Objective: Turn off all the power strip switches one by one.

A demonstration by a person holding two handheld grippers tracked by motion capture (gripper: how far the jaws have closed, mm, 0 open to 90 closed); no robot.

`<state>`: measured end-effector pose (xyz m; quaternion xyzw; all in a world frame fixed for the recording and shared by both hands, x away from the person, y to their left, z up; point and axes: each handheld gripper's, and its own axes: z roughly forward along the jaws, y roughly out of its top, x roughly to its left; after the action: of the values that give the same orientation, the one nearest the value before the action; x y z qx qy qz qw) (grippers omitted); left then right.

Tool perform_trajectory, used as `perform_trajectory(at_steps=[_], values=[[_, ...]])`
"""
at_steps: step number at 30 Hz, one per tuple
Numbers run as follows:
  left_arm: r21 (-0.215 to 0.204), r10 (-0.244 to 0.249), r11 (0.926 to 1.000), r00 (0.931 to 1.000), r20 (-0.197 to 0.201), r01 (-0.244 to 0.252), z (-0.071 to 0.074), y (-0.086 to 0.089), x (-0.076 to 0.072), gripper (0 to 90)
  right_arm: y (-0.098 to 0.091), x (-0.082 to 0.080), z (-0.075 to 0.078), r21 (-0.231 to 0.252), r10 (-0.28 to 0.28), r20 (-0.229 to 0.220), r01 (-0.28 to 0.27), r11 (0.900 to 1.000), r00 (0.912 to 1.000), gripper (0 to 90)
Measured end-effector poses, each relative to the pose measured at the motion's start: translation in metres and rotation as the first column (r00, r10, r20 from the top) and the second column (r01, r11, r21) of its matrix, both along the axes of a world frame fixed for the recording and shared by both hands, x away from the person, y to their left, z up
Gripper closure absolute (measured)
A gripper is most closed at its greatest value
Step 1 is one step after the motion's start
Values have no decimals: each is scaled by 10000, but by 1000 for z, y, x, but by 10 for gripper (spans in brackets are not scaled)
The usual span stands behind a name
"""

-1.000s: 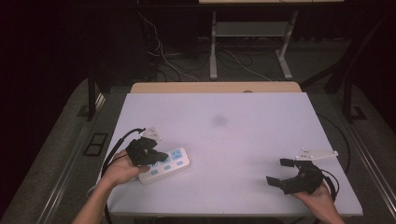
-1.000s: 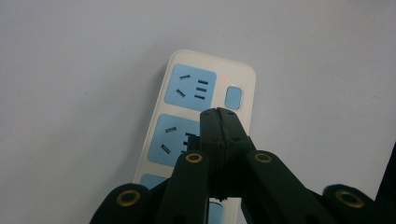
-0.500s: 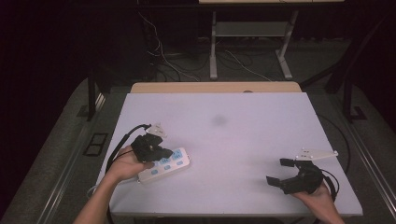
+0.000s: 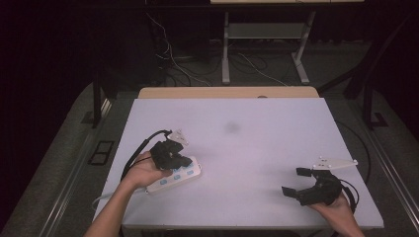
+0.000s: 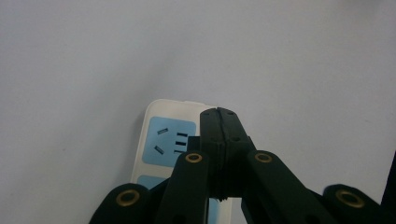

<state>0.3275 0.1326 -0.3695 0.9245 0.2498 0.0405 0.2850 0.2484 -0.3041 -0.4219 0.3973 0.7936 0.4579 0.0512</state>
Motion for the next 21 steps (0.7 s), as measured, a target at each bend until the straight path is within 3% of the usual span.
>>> perform_trajectory(at_steps=[8,21], values=[[260,-54,9996,9998,-178,58,-11,-3,1,891,0,0,0,-11,12,2,-12,10000,10000,6],[323,-56,9995,9996,-266,64,-19,-5,2,891,0,0,0,-41,33,11,-32,10000,10000,6]])
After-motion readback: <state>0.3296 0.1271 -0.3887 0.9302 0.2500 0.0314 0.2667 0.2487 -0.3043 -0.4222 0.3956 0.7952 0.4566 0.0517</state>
